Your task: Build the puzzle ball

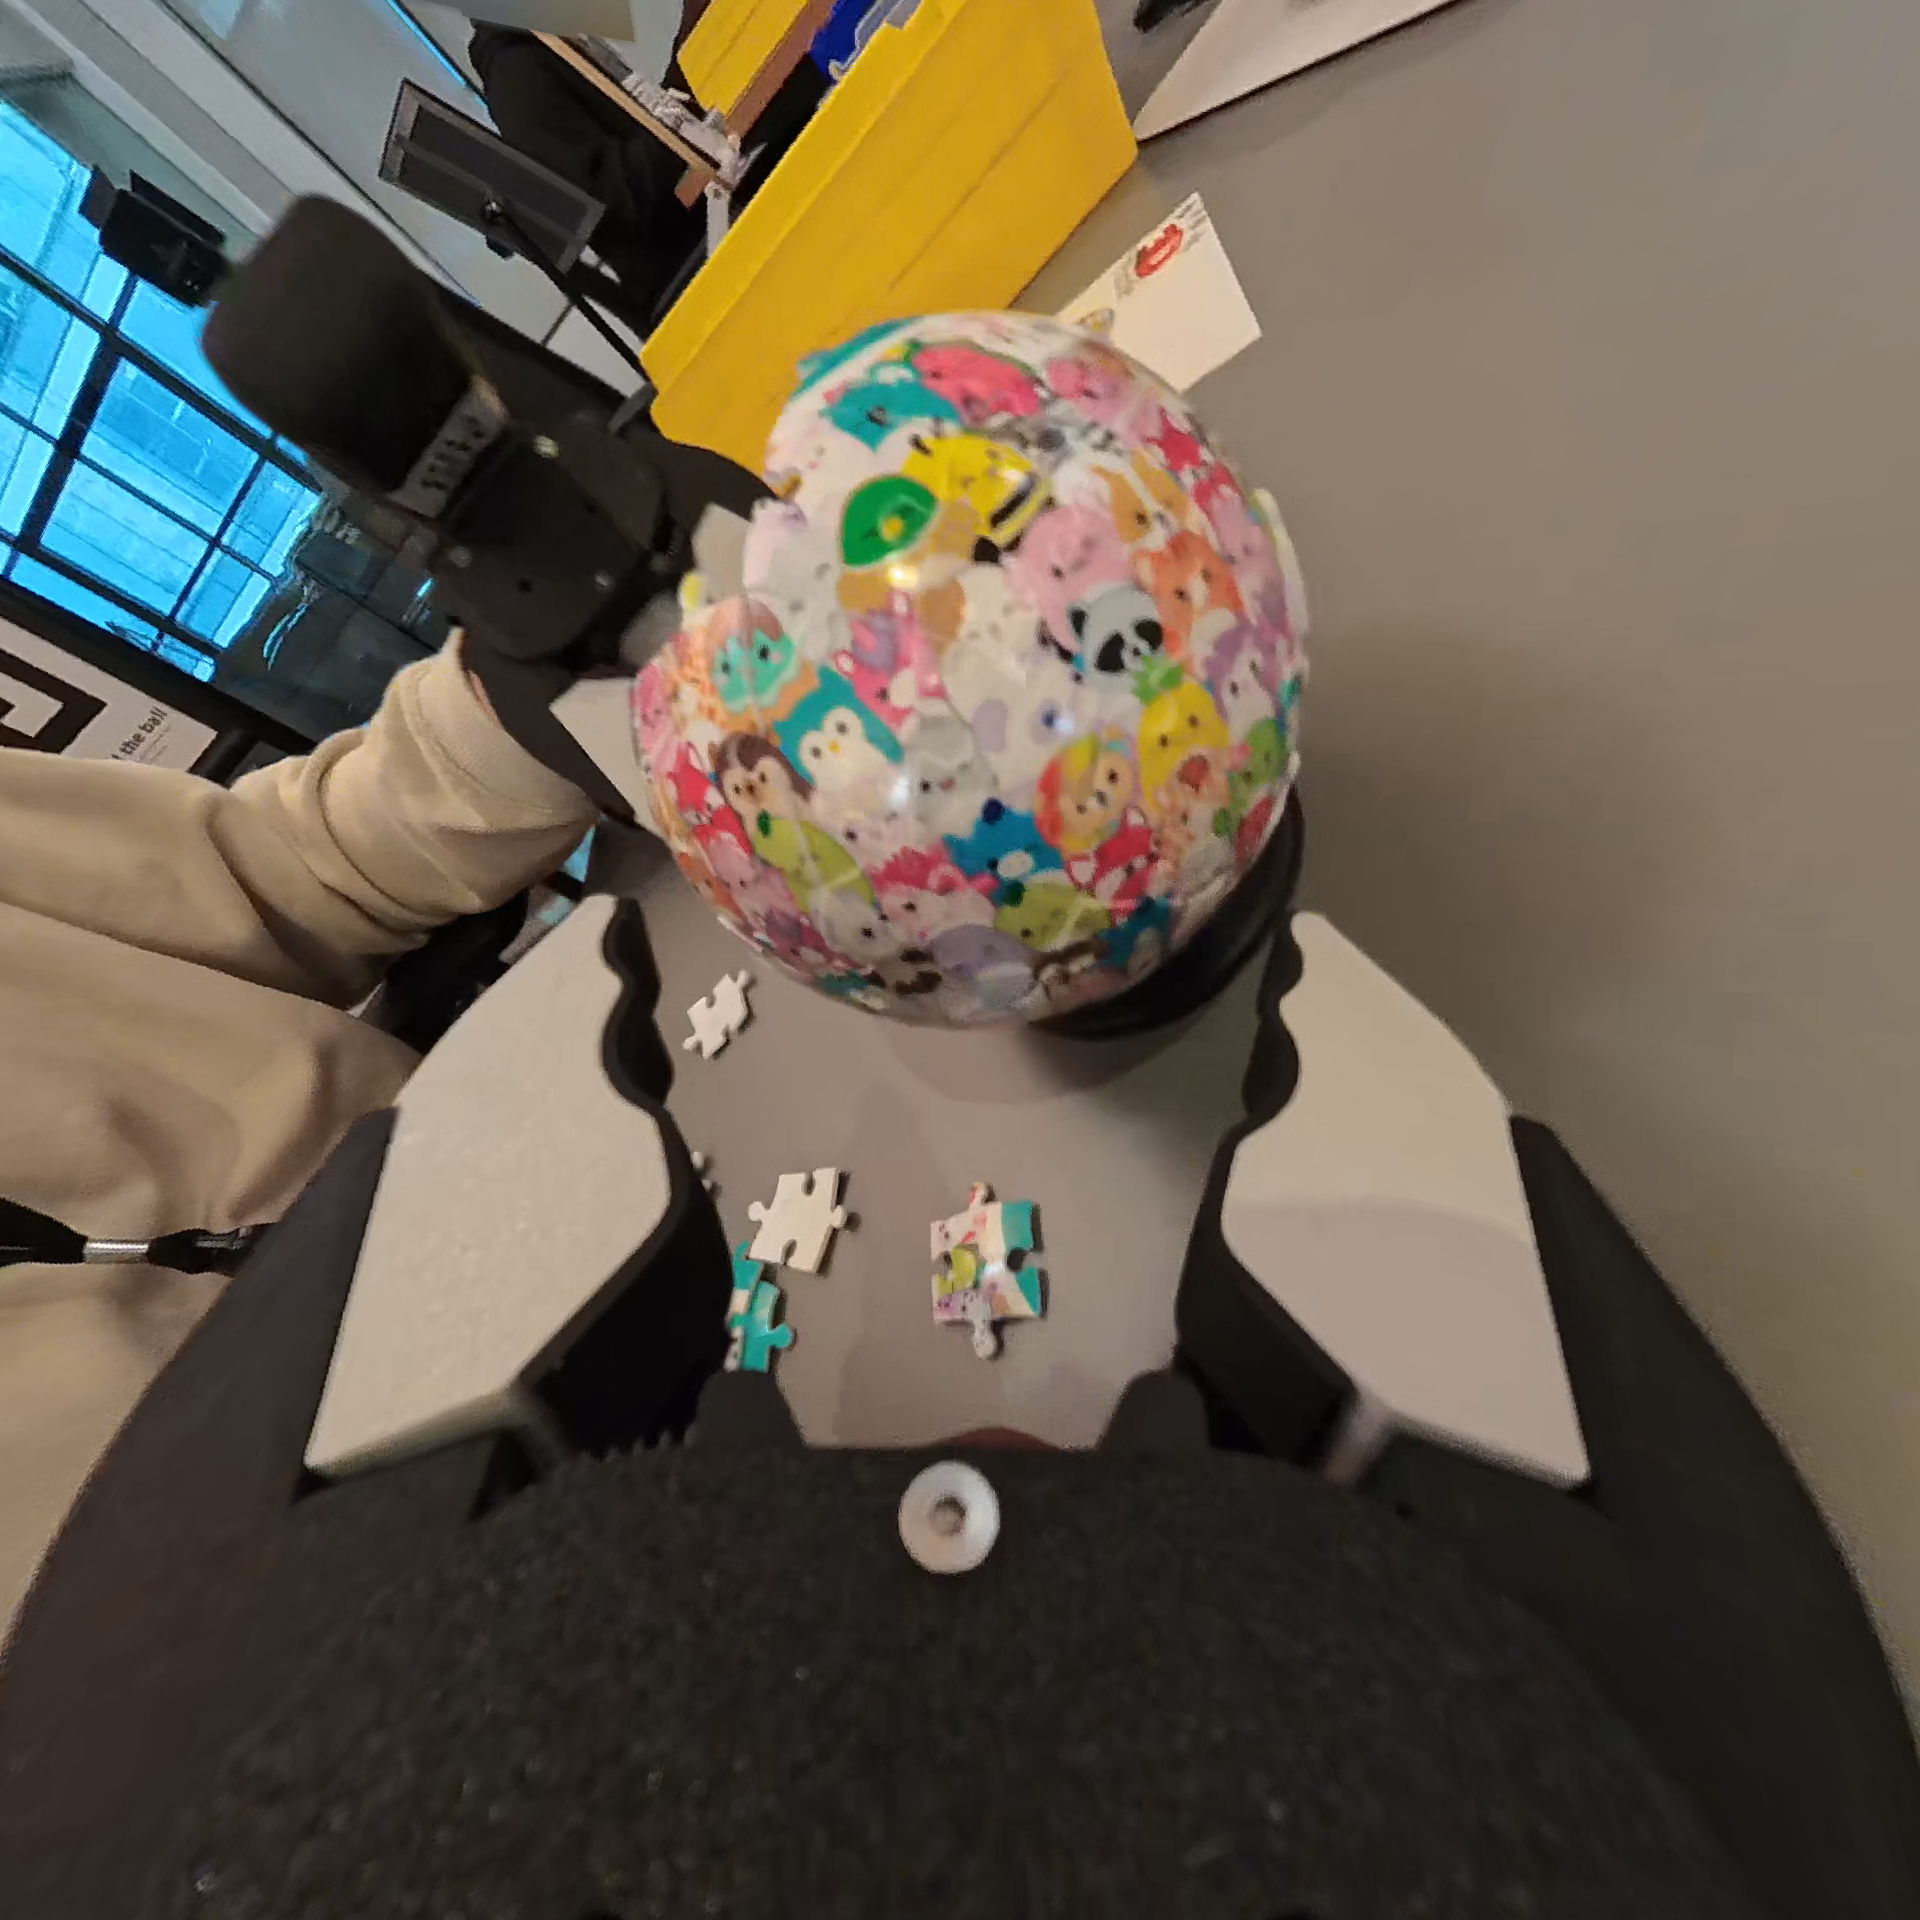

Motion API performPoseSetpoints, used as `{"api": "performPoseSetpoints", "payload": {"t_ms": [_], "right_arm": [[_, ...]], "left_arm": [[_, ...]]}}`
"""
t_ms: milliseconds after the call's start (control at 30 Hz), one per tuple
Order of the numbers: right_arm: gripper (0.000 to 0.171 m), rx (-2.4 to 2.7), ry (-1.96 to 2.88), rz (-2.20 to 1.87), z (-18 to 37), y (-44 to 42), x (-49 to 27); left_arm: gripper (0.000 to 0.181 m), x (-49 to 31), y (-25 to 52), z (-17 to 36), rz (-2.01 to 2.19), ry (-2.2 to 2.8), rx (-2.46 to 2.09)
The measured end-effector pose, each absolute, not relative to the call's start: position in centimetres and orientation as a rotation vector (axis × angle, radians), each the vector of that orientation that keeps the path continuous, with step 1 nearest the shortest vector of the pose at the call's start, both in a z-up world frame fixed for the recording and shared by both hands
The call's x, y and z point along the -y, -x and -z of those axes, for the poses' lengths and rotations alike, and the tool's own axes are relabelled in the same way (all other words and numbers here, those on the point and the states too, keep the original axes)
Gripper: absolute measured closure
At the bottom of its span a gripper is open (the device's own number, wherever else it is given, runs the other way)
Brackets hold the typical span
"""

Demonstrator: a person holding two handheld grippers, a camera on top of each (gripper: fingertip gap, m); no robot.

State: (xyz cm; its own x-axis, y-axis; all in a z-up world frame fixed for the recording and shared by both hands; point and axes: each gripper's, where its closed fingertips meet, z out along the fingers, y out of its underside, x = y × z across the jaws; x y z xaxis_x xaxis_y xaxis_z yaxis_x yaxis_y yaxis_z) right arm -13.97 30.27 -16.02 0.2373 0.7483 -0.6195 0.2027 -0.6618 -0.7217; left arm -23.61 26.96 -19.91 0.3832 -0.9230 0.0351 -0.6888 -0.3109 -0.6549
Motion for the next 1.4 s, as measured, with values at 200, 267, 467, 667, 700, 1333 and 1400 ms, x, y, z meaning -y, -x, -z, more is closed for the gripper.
{"api": "performPoseSetpoints", "payload": {"t_ms": [200, 267, 467, 667, 700, 1333, 1400], "right_arm": [[0.09, 0.768, 1.976, -1.384, 15.1, 12.7, -30.0], [0.096, 0.72, 1.945, -1.318, 14.7, 12.1, -29.5], [0.103, 0.713, 1.908, -1.202, 14.3, 11.6, -26.7], [0.105, 0.82, 1.891, -1.127, 14.3, 11.9, -25.4], [0.106, 0.827, 1.899, -1.128, 14.6, 11.9, -25.3], [0.106, 1.082, 1.699, -0.801, 13.8, 14.6, -23.8], [0.107, 1.11, 1.706, -0.783, 14.1, 15.1, -23.4]], "left_arm": [[0.14, -24.9, 21.6, 11.5, 0.561, 1.885, -1.446], [0.152, -24.4, 20.1, 10.1, 0.541, 1.83, -1.553], [0.158, -25.7, 18.6, 12.0, 0.422, 1.936, -1.857], [0.155, -26.8, 18.3, 13.1, 0.366, 2.013, -1.984], [0.155, -26.6, 18.5, 13.2, 0.37, 2.028, -2.01], [0.17, -25.9, 17.8, 14.5, 0.412, 2.167, -2.097], [0.176, -25.6, 17.7, 14.4, 0.445, 2.157, -2.099]]}}
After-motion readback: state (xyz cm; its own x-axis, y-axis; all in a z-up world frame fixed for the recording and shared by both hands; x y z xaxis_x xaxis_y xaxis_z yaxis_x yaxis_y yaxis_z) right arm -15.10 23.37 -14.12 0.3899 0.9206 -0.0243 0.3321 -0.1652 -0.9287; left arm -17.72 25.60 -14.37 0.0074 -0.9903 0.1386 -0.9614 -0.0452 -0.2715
